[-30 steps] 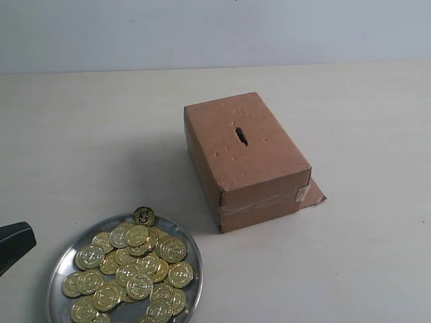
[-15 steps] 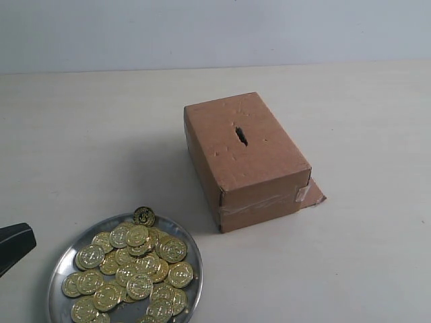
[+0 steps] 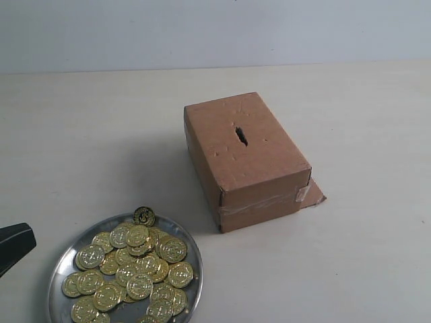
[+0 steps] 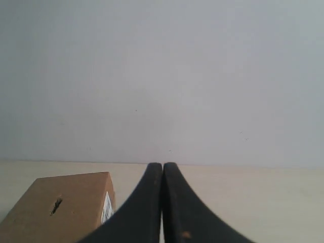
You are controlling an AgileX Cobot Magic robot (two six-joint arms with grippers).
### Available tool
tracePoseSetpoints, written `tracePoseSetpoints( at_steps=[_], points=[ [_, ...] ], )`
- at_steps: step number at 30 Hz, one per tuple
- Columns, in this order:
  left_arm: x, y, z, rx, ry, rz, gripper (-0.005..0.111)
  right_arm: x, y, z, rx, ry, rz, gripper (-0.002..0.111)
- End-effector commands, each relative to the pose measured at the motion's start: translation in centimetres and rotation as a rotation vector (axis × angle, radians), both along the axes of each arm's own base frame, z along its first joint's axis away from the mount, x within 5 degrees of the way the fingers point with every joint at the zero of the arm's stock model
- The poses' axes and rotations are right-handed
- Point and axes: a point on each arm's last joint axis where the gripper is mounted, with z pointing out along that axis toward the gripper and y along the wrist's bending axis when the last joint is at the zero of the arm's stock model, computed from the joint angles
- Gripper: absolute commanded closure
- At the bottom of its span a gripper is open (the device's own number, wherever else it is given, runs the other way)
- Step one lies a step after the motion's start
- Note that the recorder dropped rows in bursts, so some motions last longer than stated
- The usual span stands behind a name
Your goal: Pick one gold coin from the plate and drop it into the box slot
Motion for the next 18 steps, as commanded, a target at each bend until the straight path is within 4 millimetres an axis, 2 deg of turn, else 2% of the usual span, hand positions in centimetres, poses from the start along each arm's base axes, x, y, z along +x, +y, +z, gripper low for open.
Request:
tracePoseSetpoints(
  at_steps=[1,5,7,11,18],
  points=[
    [-0.1,0.0,0.0,-0.009,0.002,-0.004,0.107,0.0,-0.3,-0.1,-0.027,-0.005,-0.043,0.108],
    [-0.1,0.0,0.0,-0.008,0.001,-0.005,0.107,0.1,-0.6,-0.7,-0.112,0.038,-0.082,0.108],
    [-0.1,0.0,0.0,-0.008,0.001,-0.005,0.107,0.2,-1.0,-1.0,-0.030,0.092,-0.137,0.108],
    [-0.1,0.0,0.0,-0.008,0.001,-0.005,0.107,0.2,-1.6,-1.8,0.000,0.184,-0.224,0.108],
    [-0.1,0.0,-0.1,-0.006,0.002,-0.004,0.107,-0.1,-1.6,-3.4,-0.085,0.355,-0.223,0.108]
  ],
)
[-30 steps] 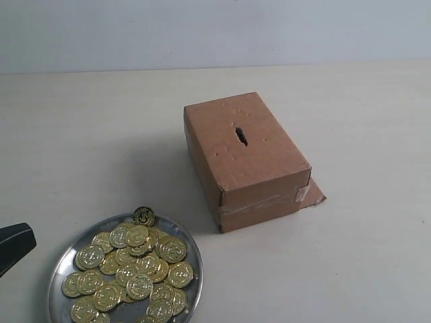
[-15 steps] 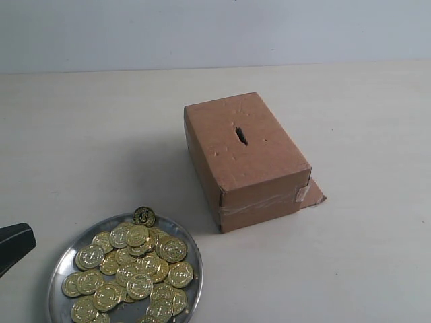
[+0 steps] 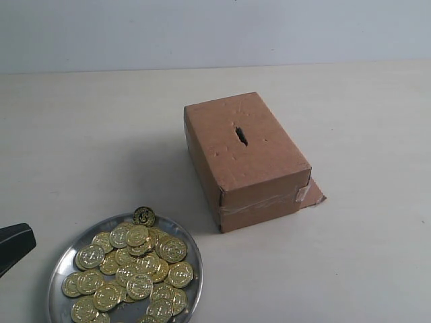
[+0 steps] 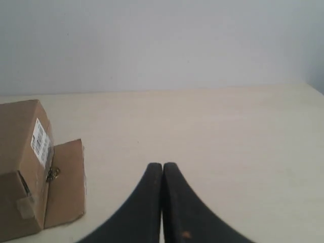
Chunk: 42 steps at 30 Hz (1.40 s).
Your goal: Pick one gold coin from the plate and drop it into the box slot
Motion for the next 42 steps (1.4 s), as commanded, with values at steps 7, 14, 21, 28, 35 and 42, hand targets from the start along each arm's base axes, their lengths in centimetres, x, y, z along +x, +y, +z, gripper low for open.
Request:
tracePoseSetpoints(
  at_steps=[7,14,21,28,35,42],
  points=[
    [-0.09,0.02,-0.05,-0.007,0.001,-0.005,0.107,-0.18,-0.27,-0.77,0.039,0.073,-0.042,0.108],
    [-0.09,0.02,-0.05,-0.007,0.001,-0.005,0.107,-0.19,-0.33,-0.78,0.044,0.074,-0.050,0.108],
    [-0.09,0.02,-0.05,-0.007,0.001,-0.005,0.107,-0.18,-0.33,-0.76,0.033,0.071,-0.048,0.108],
    [-0.09,0.02,-0.05,-0.007,0.001,-0.005,0.107,-0.17,-0.32,-0.74,0.037,0.069,-0.047,0.108],
    [-0.09,0.02,-0.04,-0.006,-0.001,-0.005,0.107,-0.17,-0.32,-0.74,0.037,0.069,-0.047,0.108],
    [-0.09,0.02,-0.04,-0.006,-0.001,-0.005,0.107,-0.17,-0.32,-0.74,0.040,0.069,-0.048,0.108]
  ],
)
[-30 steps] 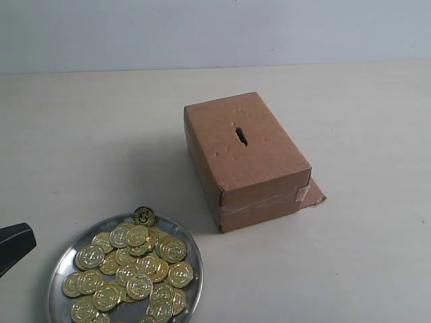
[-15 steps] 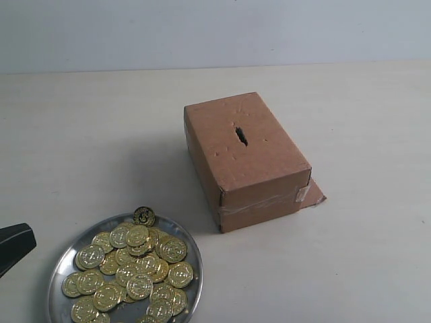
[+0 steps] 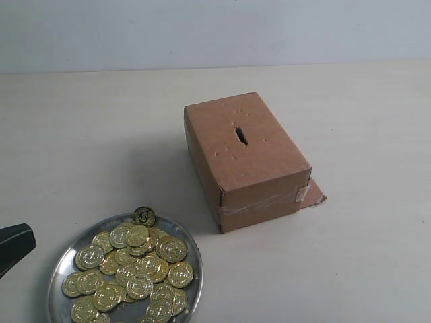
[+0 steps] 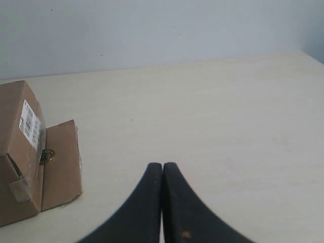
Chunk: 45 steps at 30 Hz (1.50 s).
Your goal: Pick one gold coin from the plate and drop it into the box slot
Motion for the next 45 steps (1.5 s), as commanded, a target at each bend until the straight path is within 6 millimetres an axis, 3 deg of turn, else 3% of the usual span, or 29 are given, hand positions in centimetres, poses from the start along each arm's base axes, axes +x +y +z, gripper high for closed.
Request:
tracePoseSetpoints(
  at_steps=[1,7,17,27,33,45],
  points=[
    [-0.1,0.0,0.0,-0.011,-0.002,-0.005,0.107,0.0,-0.1,-0.1,-0.008,-0.006,-0.006,0.108],
    [0.0,0.2,0.1,-0.021,-0.013,0.014,0.107,0.0,-0.1,-0.1,-0.010,-0.006,-0.006,0.108],
    [0.2,3.9,0.6,-0.041,-0.108,0.441,0.107,0.0,-0.1,-0.1,-0.007,-0.006,-0.006,0.108],
    [-0.5,5.8,0.1,0.006,-0.107,0.710,0.107,0.0,-0.1,-0.1,-0.007,-0.006,-0.006,0.108],
    [-0.8,6.1,-0.9,0.075,-0.022,0.737,0.107,0.0,-0.1,-0.1,-0.010,-0.006,-0.006,0.108],
    [-0.8,6.1,-0.9,0.075,-0.016,0.738,0.107,0.0,-0.1,-0.1,-0.009,-0.006,-0.006,0.108]
  ],
)
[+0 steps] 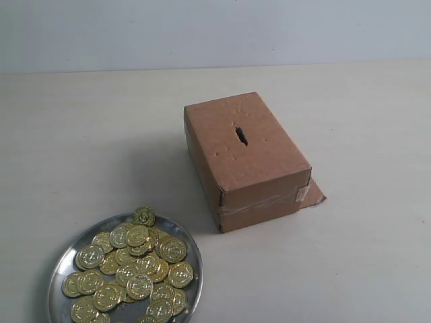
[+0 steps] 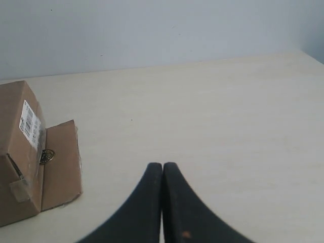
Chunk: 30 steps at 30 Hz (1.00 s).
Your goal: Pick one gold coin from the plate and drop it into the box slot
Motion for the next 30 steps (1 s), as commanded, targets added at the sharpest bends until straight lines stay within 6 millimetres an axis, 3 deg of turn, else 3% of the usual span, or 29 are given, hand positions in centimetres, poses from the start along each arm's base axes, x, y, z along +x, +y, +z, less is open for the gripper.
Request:
tracePoseSetpoints(
  at_steps=[1,30],
  points=[
    [-0.04,0.02,-0.10,0.003,-0.001,0.003,0.107,-0.02,-0.05,-0.07,-0.009,-0.006,-0.006,0.108],
    [-0.07,-0.55,-0.11,0.023,-0.002,-0.077,0.107,-0.02,-0.05,-0.07,-0.009,-0.006,-0.006,0.108]
  ],
)
